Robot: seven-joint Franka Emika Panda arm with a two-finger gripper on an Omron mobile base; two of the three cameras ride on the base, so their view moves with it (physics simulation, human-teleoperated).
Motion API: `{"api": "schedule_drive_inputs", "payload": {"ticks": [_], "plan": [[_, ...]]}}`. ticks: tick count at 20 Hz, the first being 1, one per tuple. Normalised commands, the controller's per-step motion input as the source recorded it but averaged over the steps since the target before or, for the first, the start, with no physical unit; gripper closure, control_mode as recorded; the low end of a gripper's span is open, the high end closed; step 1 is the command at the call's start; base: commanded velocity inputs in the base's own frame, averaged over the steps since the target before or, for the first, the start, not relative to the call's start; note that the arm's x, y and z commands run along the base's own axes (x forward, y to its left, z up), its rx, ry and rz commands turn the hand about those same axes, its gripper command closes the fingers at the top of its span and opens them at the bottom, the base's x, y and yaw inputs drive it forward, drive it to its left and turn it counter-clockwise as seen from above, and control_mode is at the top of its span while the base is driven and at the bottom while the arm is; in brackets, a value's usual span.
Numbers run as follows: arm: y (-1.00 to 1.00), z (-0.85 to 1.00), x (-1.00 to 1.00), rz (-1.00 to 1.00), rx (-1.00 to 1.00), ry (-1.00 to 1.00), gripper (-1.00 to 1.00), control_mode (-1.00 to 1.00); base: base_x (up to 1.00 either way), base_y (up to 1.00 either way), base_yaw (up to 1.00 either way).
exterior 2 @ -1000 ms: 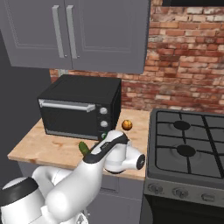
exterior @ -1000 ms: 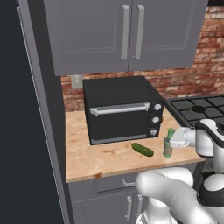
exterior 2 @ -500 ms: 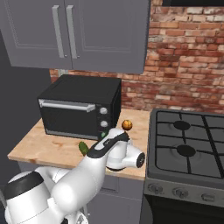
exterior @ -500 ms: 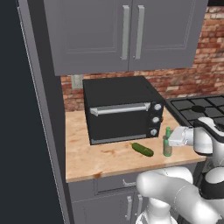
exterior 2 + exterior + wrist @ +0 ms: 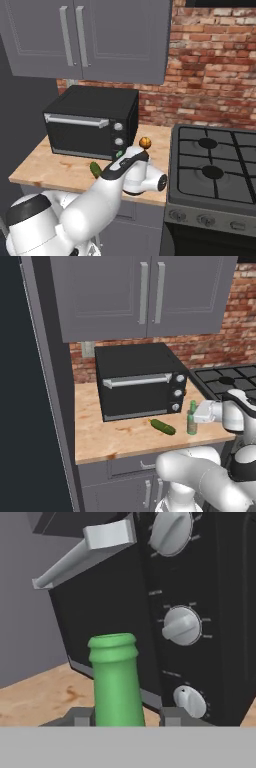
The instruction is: Place the beer on the top shelf of the fridge to keep it out of children's reach, and place the cucumber and orange on lower shelves for easy access.
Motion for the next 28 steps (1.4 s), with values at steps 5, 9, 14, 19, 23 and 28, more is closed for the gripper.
{"api": "schedule_drive_inputs", "payload": {"ticks": [5, 9, 14, 19, 23, 28], "plan": [[0.13, 0.71, -0.20, 0.00, -0.01, 0.00, 1.00, -1.00, 0.00, 0.00, 0.00], [0.38, 0.89, -0.26, -0.07, -0.05, 0.00, 1.00, -1.00, 0.00, 0.00, 0.00], [0.56, 0.65, -0.18, -0.24, -0.06, 0.00, 1.00, -1.00, 0.00, 0.00, 0.00], [0.56, 0.34, -0.22, -0.42, -0.02, 0.00, 1.00, -1.00, 0.00, 0.00, 0.00], [0.61, 0.38, -0.17, -0.50, 0.00, 0.00, 1.00, -1.00, 0.00, 0.00, 0.00], [0.43, 0.66, -0.03, -0.36, 0.00, 0.10, 1.00, -1.00, 0.00, 0.00, 0.00]]}}
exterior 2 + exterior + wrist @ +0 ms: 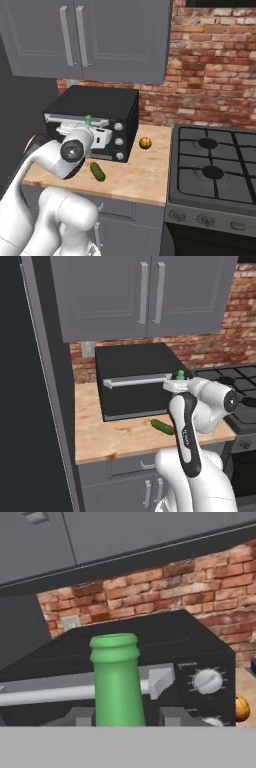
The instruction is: Place the beer on the top shelf of the fridge to keep it out of children's reach, and place the cucumber and orange on lower shelves for easy access.
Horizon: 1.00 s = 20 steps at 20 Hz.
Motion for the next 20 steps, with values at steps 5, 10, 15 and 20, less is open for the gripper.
{"api": "schedule_drive_inputs", "payload": {"ticks": [5, 10, 15, 20], "plan": [[0.19, 0.71, 0.00, -0.18, -0.03, 0.20, 1.00, -1.00, 0.00, 0.00, 0.00], [0.01, 0.44, 0.00, -0.08, -0.02, 0.22, 1.00, -1.00, 0.00, 0.00, 0.00], [0.00, 0.36, -0.13, -0.01, 0.00, 0.17, 1.00, -1.00, 0.00, 0.00, 0.00], [0.05, 0.12, -0.39, 0.02, 0.00, 0.05, 1.00, -1.00, 0.00, 0.00, 0.00]]}}
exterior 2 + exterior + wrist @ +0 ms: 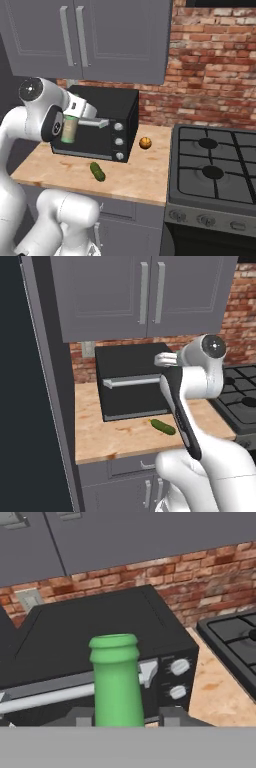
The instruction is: Place the beer on the top shelf of the fridge to keep it out of children's reach, and place the cucumber and orange on lower shelves for easy access.
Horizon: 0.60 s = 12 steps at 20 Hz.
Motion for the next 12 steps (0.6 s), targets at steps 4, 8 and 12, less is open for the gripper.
{"api": "schedule_drive_inputs", "payload": {"ticks": [4, 8, 12], "plan": [[0.15, -0.06, -0.50, 0.05, -0.02, 0.00, 1.00, -1.00, 0.00, 0.00, 0.00], [0.09, -0.12, -0.55, 0.03, -0.03, -0.02, 1.00, -1.00, 0.00, 0.00, 0.00], [0.00, -0.02, -0.42, 0.02, 0.00, -0.05, 1.00, -1.00, 0.00, 0.00, 0.00]]}}
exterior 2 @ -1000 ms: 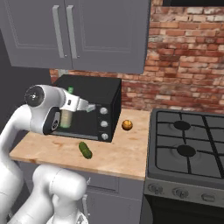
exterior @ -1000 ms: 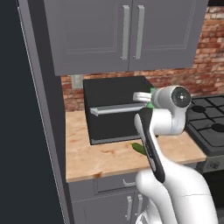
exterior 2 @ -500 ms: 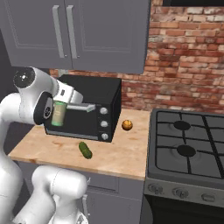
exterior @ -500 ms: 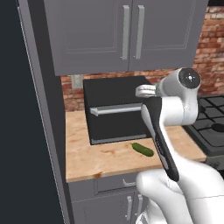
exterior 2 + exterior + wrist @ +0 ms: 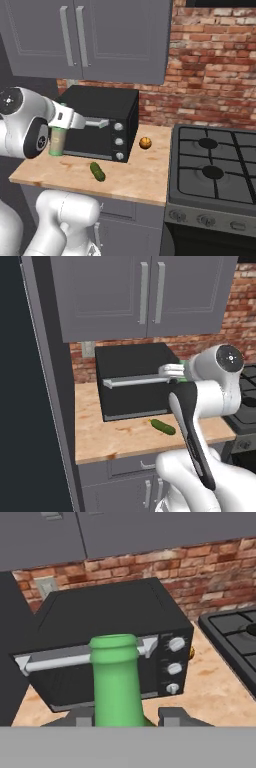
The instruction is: Place the beer on the top shelf of the fridge to keep it out of children's reach, and place the cucumber and orange on lower shelves for easy access.
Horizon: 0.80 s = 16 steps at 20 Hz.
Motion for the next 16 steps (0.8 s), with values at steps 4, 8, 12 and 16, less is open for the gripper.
{"api": "schedule_drive_inputs", "payload": {"ticks": [4, 8, 12, 16], "plan": [[0.00, 0.11, -0.53, 0.01, -0.04, -0.01, 1.00, -1.00, 0.00, 0.00, 0.00], [0.00, 0.26, -0.56, 0.02, -0.04, -0.01, 1.00, -1.00, 0.00, 0.00, 0.00], [0.00, 0.26, -0.52, 0.05, -0.04, -0.04, 1.00, -1.00, 0.00, 0.00, 0.00], [0.00, 0.21, -0.53, 0.09, -0.04, -0.08, 1.00, -1.00, 0.00, 0.00, 0.00]]}}
